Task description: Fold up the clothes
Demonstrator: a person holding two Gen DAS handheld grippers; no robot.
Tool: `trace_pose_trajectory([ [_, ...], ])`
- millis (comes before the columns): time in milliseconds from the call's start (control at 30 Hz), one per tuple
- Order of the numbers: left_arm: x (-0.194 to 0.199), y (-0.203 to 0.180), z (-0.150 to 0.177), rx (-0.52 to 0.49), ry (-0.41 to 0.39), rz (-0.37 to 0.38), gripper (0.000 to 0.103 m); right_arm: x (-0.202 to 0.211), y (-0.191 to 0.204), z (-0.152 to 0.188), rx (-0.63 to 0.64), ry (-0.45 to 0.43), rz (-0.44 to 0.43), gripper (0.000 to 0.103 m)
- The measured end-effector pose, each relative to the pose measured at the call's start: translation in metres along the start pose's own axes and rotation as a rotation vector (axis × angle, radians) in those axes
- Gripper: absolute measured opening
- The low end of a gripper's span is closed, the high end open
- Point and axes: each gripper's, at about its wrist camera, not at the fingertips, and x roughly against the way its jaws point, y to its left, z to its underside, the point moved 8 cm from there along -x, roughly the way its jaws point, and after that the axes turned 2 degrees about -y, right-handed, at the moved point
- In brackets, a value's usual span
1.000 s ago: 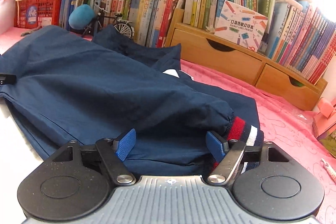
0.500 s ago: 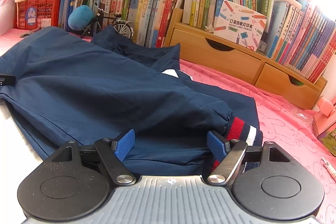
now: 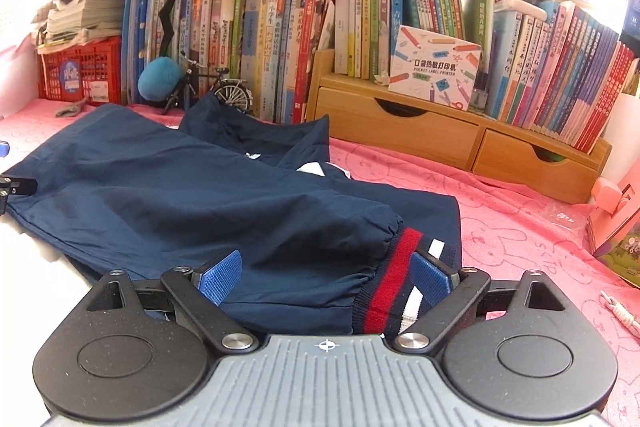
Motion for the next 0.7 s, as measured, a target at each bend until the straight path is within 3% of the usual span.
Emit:
trace_pose_trajectory([
  [400,-0.009,0.002,0.013,0.032,0.015,0.001,0.081,0.012,0.009,0.009,0.07,0.015,-0.005,0.095],
  [700,-0.013,0.008,0.018,0.068,0.01,0.024,0.088,0.011,-0.002,0.017,0.031,0.036,0.007,0.095],
])
